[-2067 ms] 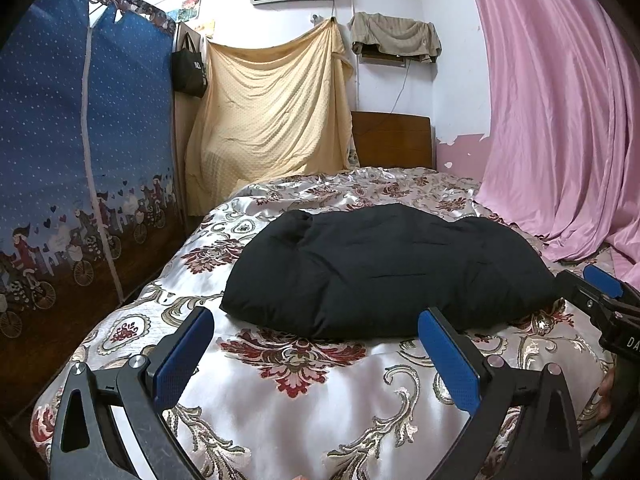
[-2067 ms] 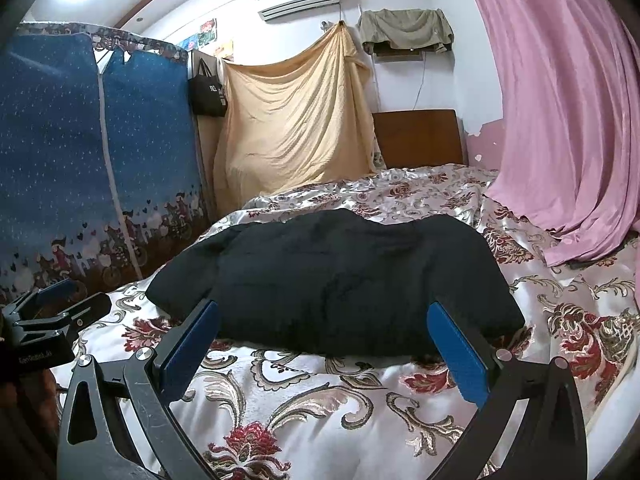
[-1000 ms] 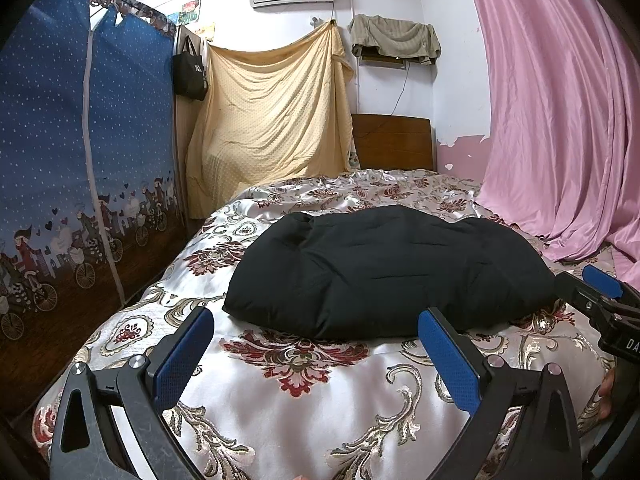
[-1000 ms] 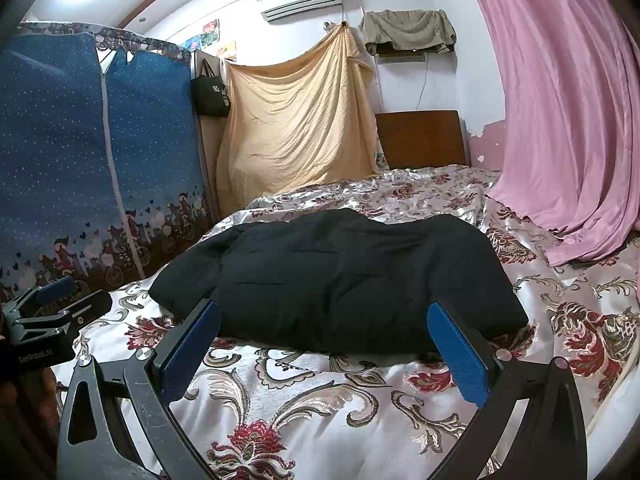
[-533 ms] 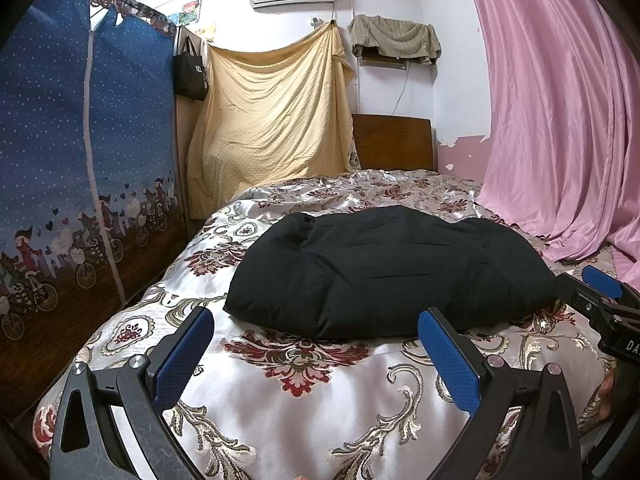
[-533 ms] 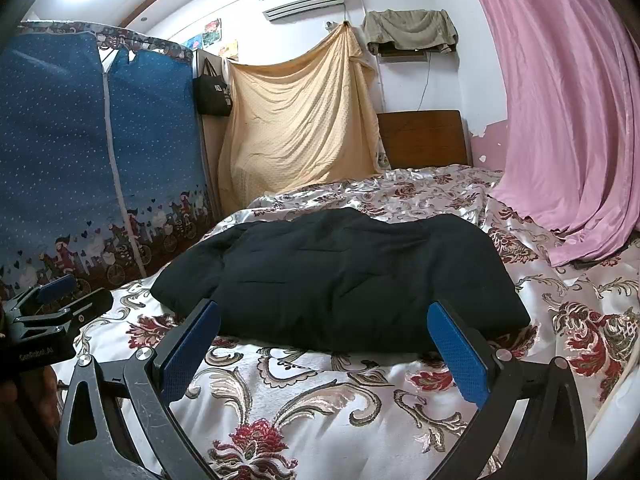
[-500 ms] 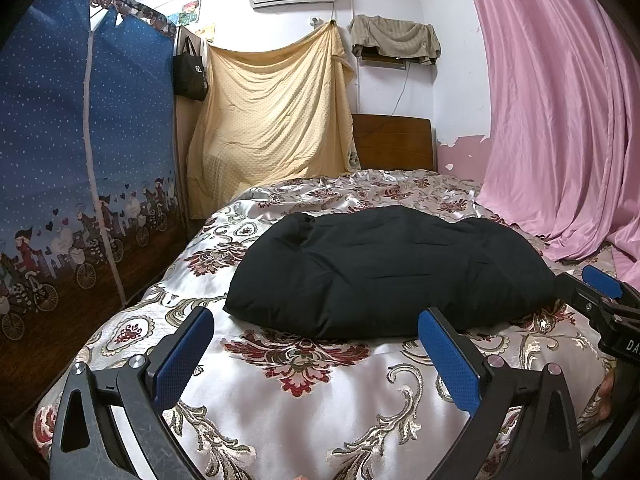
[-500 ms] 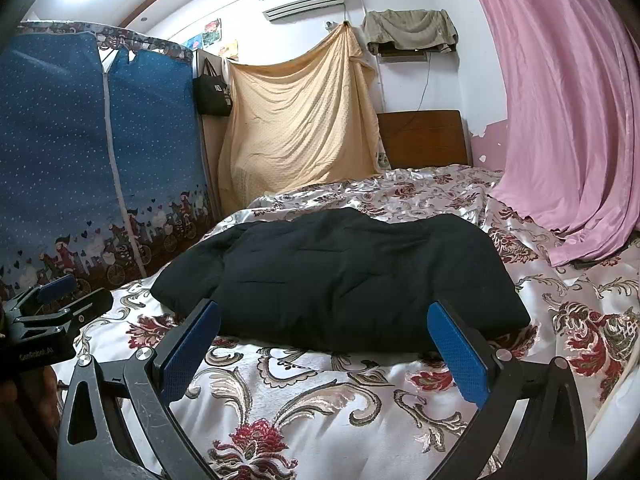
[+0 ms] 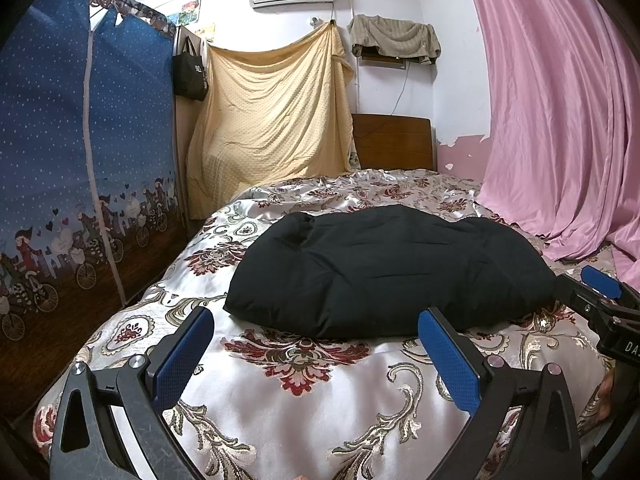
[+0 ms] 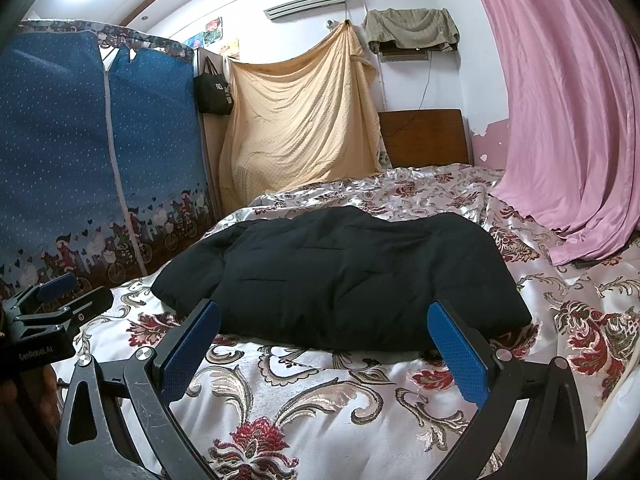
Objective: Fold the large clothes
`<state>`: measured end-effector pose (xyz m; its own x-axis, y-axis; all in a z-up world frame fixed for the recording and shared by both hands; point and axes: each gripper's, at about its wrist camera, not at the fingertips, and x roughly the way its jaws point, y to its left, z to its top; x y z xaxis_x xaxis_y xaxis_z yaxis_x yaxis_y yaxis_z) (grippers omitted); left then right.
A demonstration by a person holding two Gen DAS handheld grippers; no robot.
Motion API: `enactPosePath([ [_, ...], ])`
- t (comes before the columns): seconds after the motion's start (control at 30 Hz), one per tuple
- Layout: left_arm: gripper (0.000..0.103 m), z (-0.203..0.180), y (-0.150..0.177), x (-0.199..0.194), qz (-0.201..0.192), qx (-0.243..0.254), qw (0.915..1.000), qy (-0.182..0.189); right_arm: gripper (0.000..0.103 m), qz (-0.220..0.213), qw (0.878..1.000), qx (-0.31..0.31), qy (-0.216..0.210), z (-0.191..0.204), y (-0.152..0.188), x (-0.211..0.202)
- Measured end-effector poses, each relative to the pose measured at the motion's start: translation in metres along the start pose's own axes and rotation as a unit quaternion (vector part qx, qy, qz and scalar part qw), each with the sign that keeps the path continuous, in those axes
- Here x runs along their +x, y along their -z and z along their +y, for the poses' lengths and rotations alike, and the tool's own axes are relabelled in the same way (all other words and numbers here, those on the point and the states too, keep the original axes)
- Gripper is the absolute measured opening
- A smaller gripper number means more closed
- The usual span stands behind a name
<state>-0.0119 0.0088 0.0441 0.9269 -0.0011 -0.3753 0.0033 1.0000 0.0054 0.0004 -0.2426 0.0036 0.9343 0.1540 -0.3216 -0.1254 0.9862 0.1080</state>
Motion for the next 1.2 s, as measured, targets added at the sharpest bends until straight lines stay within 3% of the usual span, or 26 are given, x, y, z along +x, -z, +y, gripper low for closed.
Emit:
enactPosePath([
  [0.67,0.103,0.0,0.0,0.0,-0.001,-0.001,1.0,0.001,0.102,0.0,1.0,0.0,0.0,0.001,0.0,0.0],
  [0.8,0.103,0.004,0.001,-0.002,0.004,-0.01,0.9997,0.024,0.102,0.001,1.0,0.0,0.001,0.001,0.0,0.0],
  [1.2,0.103,-0.002,0.0,-0.01,-0.021,0.005,0.9998,0.001,0.102,0.004,1.0,-0.003,-0.002,0.002,0.005,0.001],
])
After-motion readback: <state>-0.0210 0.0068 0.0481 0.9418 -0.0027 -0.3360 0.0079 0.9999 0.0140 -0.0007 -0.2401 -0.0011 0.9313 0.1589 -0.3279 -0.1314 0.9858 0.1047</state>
